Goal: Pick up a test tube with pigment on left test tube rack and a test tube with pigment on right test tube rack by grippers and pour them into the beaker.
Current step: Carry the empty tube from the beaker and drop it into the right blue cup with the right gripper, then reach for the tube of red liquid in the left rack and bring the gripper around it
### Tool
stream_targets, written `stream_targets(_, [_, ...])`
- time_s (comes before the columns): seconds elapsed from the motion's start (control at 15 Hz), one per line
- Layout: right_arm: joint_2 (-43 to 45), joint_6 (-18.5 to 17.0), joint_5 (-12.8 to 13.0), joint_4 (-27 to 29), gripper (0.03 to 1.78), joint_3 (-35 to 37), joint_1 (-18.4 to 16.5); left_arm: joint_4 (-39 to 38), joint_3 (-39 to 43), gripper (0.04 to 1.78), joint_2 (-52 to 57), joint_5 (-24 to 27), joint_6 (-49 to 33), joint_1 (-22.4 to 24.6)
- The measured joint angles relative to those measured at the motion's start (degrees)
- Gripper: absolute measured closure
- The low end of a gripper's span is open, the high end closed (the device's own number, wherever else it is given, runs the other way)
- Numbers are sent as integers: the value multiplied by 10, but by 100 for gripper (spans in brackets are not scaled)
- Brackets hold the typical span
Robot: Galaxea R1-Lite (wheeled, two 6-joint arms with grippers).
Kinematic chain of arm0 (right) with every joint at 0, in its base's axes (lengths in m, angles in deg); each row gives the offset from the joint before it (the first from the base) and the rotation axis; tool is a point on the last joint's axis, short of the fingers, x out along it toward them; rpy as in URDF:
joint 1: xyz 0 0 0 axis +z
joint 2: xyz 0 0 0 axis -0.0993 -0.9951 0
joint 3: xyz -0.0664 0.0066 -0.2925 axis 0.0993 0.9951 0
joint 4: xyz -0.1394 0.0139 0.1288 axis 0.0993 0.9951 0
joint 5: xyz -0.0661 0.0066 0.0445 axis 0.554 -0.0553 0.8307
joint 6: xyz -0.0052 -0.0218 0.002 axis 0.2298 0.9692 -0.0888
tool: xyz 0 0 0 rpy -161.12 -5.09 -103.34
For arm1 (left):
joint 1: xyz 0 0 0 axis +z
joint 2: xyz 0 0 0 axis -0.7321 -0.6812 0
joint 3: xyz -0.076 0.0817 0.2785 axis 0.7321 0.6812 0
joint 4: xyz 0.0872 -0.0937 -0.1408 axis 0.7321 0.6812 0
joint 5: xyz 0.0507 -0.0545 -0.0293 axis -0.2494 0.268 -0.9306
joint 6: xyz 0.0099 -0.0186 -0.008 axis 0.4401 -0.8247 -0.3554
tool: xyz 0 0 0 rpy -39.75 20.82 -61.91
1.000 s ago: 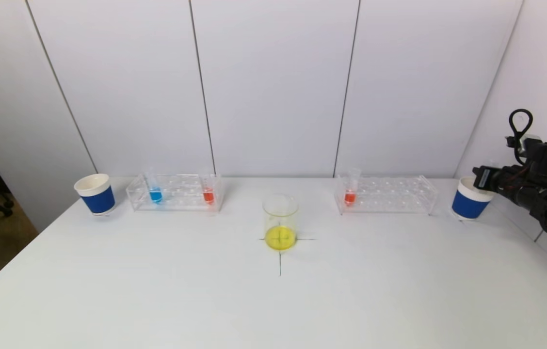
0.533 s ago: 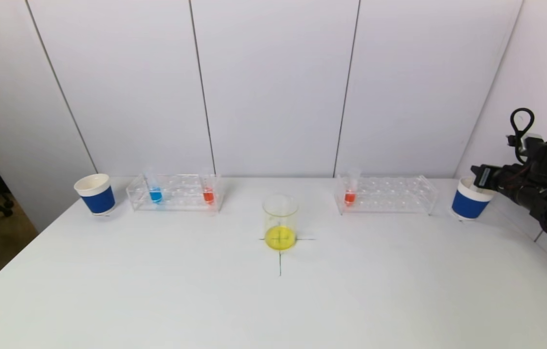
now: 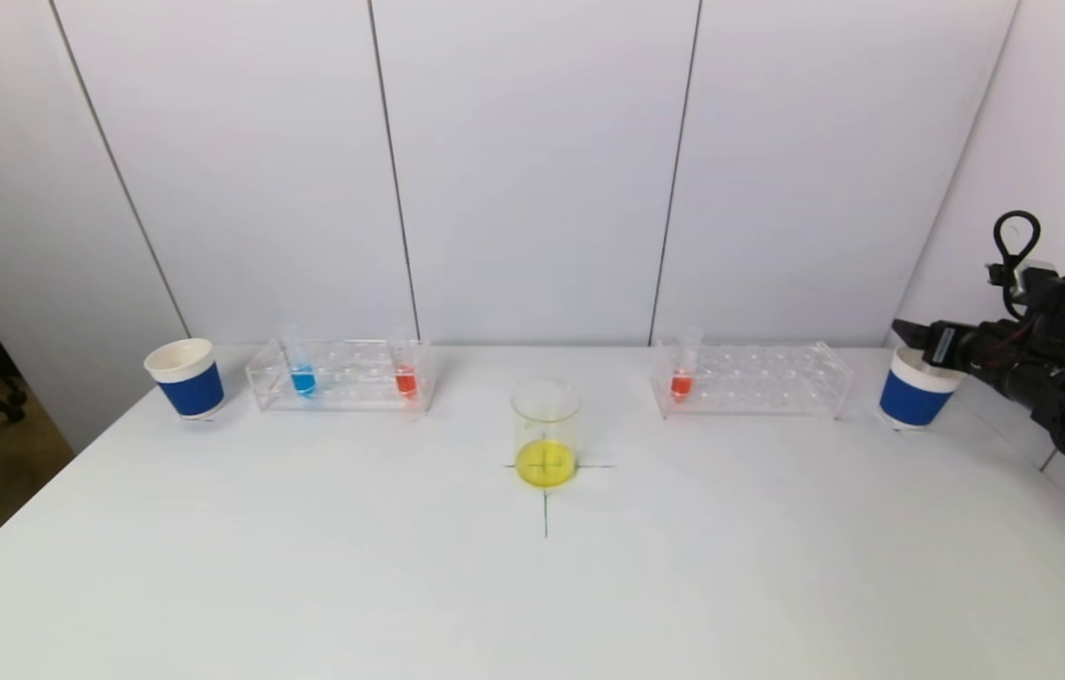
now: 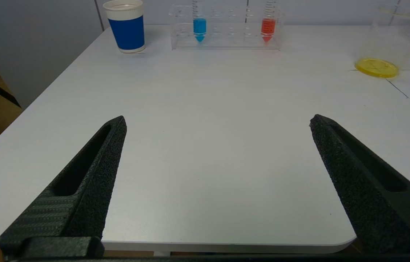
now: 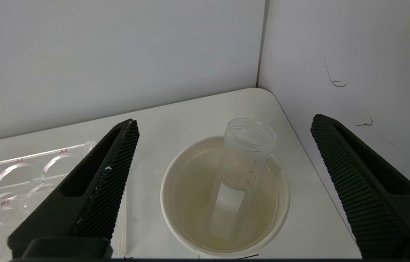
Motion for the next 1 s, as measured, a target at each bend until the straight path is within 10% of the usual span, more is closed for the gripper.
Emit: stream_targets(1.0, [184, -1, 8, -2, 4, 146, 103, 0, 0, 6, 0, 0, 0, 0])
